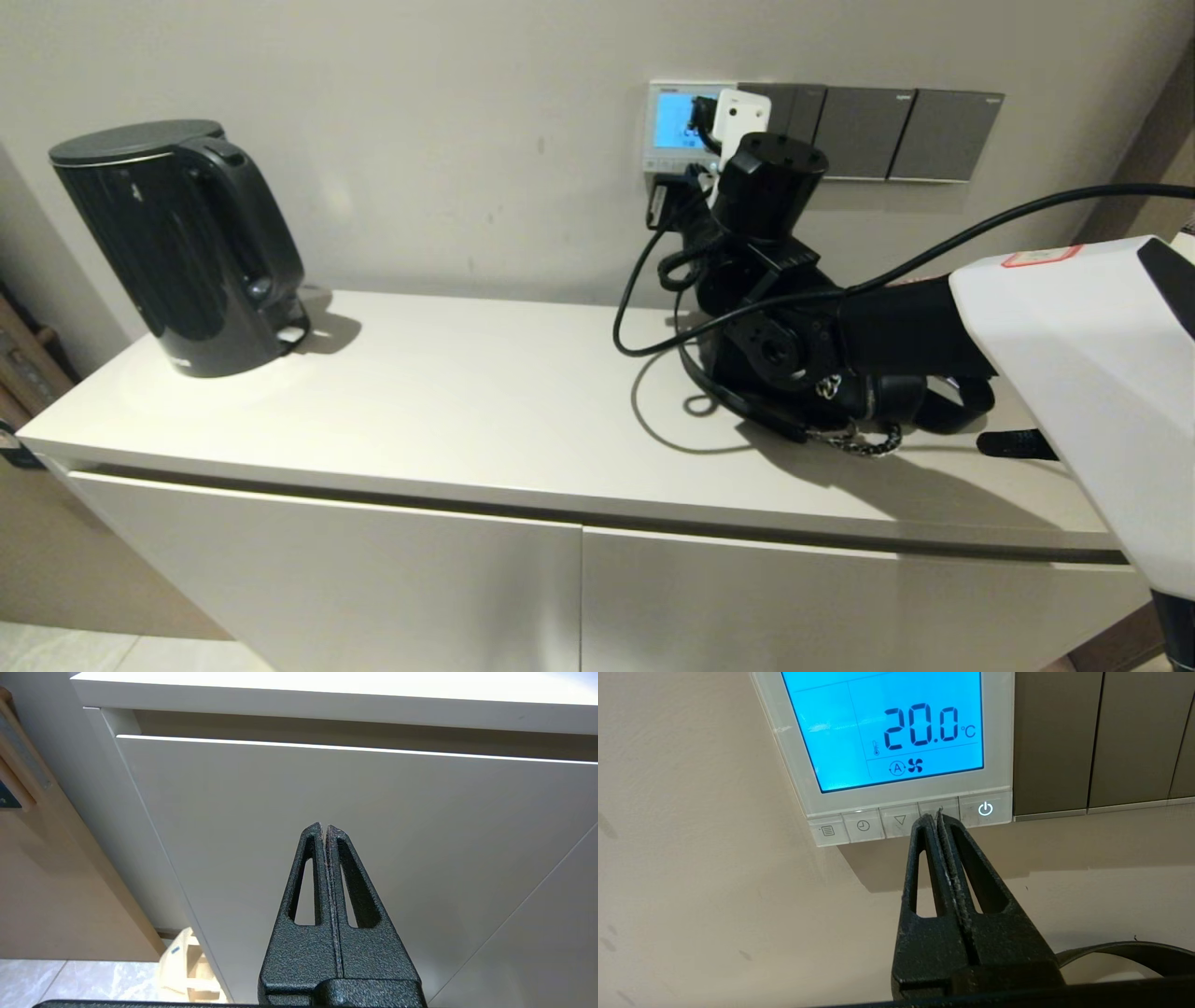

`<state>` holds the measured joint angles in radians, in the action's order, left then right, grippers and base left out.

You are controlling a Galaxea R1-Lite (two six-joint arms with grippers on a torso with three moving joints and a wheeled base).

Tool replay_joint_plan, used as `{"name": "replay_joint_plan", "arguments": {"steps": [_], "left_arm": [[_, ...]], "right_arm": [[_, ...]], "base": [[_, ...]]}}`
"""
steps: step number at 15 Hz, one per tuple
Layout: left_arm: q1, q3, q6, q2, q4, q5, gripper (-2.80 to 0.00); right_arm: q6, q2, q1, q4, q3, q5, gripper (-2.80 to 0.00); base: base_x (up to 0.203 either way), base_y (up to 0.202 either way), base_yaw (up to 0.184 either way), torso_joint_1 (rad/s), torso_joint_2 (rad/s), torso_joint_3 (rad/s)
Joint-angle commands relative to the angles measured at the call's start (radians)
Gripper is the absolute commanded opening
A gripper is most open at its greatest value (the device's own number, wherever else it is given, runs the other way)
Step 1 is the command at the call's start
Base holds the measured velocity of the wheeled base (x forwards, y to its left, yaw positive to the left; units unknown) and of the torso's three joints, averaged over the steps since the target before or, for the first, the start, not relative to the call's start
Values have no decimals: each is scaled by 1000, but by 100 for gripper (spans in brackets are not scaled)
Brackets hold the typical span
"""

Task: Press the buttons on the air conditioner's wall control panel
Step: Press the temperature increase button

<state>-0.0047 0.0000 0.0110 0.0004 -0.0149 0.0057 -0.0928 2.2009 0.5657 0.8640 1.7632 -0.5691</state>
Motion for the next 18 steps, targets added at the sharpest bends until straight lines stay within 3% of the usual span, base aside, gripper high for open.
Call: {"name": "replay_joint_plan", "arguments": {"steps": [1, 18], "left_arm": [[0, 2, 0, 0, 0, 0, -280], [0, 2, 0, 0, 0, 0, -280]], "right_arm": [[-1, 2, -3, 4, 4, -3, -280], [-3, -40, 20, 27, -56, -5, -280]], "base": [[0, 0, 0, 0, 0, 0], [0, 0, 0, 0, 0, 0]]}}
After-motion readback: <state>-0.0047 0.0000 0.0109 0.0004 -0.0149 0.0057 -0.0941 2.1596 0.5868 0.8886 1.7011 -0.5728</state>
